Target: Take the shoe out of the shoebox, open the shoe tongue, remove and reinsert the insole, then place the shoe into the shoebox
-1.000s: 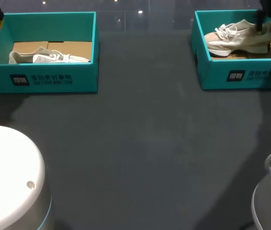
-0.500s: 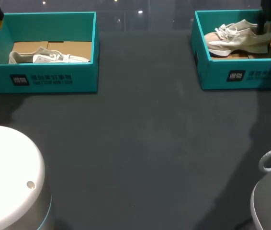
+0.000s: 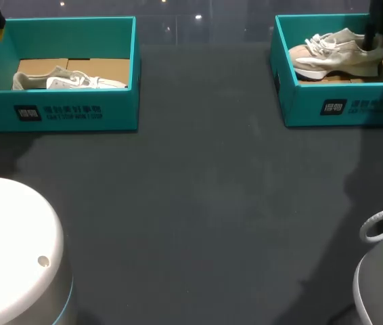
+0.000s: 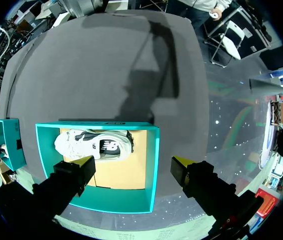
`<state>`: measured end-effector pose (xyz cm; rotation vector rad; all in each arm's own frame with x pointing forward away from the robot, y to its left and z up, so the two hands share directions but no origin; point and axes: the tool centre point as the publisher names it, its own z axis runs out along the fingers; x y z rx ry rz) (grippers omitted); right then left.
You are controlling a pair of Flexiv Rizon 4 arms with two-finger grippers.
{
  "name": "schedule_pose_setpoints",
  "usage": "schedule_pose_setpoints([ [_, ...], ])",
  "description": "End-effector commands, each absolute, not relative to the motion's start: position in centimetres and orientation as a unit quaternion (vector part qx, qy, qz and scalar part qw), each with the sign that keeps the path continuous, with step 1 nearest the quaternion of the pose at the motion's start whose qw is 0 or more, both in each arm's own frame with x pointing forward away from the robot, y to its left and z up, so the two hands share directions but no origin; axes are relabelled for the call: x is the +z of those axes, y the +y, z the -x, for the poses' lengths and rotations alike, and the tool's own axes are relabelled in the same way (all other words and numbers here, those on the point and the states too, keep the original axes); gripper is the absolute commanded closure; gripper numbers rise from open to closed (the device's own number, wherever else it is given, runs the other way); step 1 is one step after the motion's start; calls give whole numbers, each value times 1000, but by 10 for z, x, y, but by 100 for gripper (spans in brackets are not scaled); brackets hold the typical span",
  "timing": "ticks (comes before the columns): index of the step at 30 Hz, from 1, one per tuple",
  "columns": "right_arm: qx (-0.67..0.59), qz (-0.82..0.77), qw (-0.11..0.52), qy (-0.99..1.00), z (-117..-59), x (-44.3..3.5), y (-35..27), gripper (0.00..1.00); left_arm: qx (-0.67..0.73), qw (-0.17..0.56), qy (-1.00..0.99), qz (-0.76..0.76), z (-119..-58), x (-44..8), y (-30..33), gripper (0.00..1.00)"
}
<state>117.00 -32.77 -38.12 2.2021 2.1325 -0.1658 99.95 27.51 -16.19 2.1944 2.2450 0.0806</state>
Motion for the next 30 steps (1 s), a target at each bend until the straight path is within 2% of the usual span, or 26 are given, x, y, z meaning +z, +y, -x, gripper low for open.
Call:
schedule_pose_setpoints([
  [1,-66,-717,23,693,-1177,-385,-328,58,27,0,715,-699,-999,-161,275,0],
  [4,-67,-717,23,694,-1177,-384,-327,81,27,0,715,-699,-999,-161,275,0],
  [6,-67,-717,23,693,-1178,-384,-328,100,27,0,715,-699,-999,-161,275,0],
  [18,-80,-725,37,683,-1175,-355,-322,100,27,0,715,-699,-999,-161,275,0],
  [30,-95,-748,76,653,-1161,-283,-331,100,27,0,715,-699,-999,-161,275,0],
])
